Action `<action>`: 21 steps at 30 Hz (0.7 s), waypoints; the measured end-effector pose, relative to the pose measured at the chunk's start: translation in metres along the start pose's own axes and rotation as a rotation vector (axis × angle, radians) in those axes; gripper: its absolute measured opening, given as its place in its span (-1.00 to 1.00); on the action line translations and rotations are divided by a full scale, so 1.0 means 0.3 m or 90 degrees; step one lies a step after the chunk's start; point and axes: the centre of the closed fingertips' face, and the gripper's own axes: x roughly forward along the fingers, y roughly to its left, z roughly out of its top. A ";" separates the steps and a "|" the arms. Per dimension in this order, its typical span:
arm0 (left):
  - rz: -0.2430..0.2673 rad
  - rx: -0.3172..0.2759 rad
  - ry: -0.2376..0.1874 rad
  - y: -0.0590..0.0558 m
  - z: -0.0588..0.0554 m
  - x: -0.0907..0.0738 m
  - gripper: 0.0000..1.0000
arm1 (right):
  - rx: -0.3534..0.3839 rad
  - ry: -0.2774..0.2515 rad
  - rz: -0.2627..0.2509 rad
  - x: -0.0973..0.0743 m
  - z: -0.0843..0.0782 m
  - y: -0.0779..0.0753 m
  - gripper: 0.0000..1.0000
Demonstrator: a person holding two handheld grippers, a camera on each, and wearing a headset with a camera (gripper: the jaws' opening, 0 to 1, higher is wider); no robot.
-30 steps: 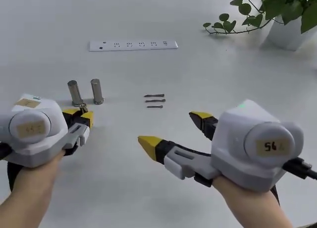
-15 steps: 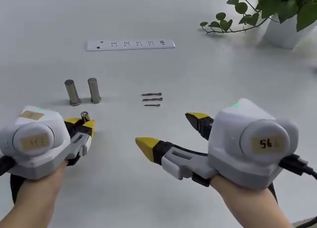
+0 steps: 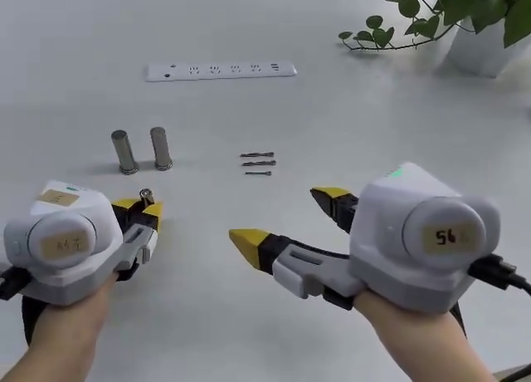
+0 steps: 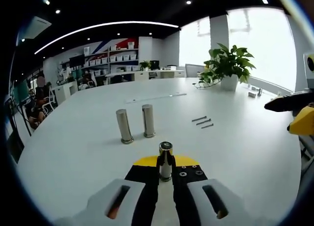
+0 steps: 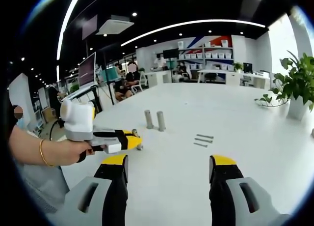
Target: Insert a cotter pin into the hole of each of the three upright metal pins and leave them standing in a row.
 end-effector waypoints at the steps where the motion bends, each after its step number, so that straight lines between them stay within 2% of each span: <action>1: 0.001 0.000 0.000 0.000 0.000 0.000 -0.88 | 0.001 0.000 0.000 0.001 0.000 0.001 0.28; 10: 0.001 0.002 0.003 0.003 -0.001 0.001 -0.87 | 0.002 0.001 0.009 0.010 0.001 0.017 0.27; 21: -0.001 0.004 0.004 0.006 0.001 -0.002 -0.68 | 0.001 0.001 0.010 0.008 0.002 0.017 0.26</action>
